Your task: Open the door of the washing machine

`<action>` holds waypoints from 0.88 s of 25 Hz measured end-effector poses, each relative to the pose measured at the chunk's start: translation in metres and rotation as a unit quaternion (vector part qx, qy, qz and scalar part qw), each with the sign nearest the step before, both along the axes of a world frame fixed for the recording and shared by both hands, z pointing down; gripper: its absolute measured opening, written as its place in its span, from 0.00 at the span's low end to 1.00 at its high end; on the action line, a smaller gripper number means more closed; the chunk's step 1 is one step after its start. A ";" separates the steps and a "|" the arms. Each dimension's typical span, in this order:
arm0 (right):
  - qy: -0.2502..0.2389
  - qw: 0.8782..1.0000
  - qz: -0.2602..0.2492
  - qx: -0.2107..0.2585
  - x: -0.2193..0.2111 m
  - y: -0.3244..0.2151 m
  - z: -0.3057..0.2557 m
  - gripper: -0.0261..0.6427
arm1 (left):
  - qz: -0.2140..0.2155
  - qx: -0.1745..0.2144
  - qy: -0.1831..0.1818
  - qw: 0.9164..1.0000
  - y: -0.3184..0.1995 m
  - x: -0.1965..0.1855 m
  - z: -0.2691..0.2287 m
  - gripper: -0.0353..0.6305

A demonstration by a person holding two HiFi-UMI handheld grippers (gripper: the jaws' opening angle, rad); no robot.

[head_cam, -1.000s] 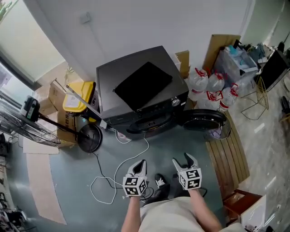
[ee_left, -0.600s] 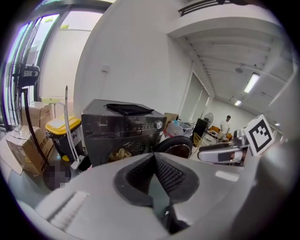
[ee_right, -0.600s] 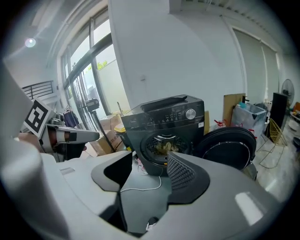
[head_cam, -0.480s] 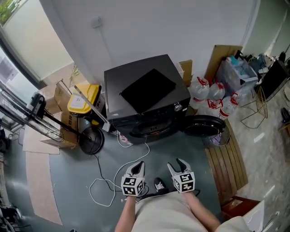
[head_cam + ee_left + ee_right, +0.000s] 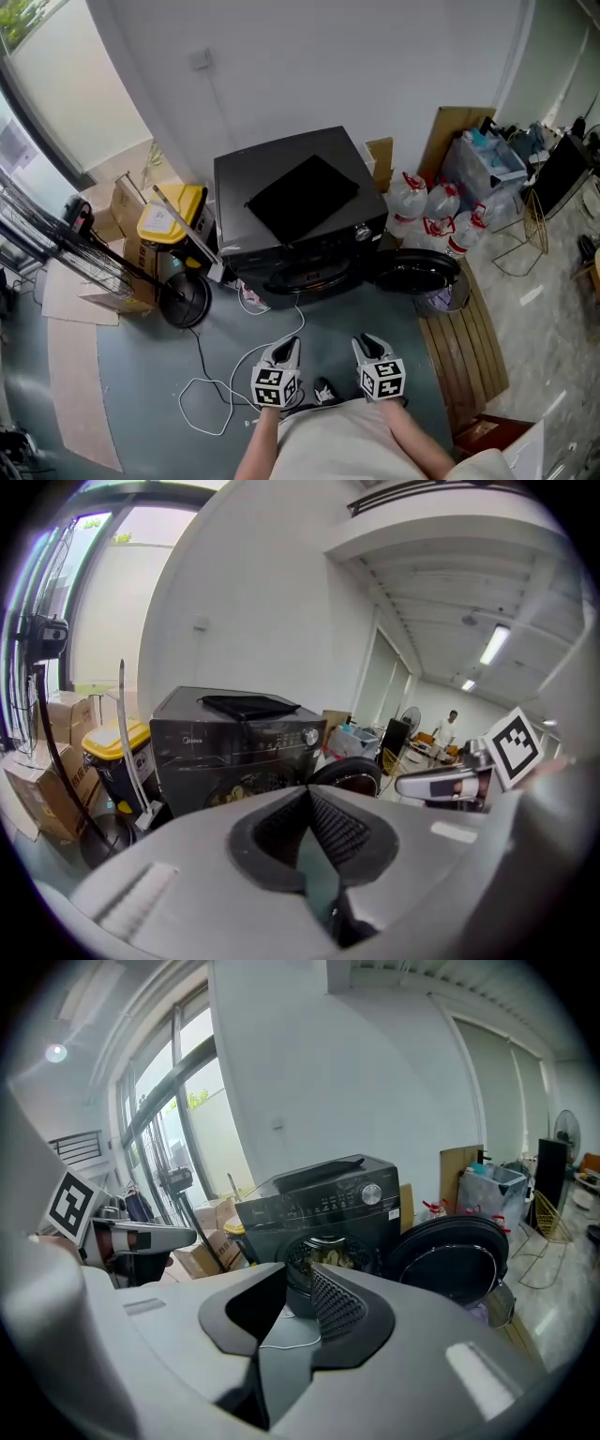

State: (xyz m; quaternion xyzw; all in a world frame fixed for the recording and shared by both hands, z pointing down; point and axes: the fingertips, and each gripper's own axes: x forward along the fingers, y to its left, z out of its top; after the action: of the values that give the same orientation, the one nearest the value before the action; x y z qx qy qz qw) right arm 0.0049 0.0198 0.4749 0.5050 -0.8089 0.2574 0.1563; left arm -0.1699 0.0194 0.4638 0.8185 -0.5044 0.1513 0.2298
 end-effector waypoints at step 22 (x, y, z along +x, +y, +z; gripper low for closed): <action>0.010 1.000 -0.023 -0.008 -0.003 0.013 0.010 0.04 | -0.009 -0.025 0.007 1.000 0.011 -0.004 0.020 0.14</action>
State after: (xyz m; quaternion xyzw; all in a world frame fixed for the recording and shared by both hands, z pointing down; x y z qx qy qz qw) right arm 0.0019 0.0328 0.4852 0.4879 -0.8165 0.2548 0.1741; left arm -0.1742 0.0299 0.4837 0.8093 -0.5057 0.1557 0.2550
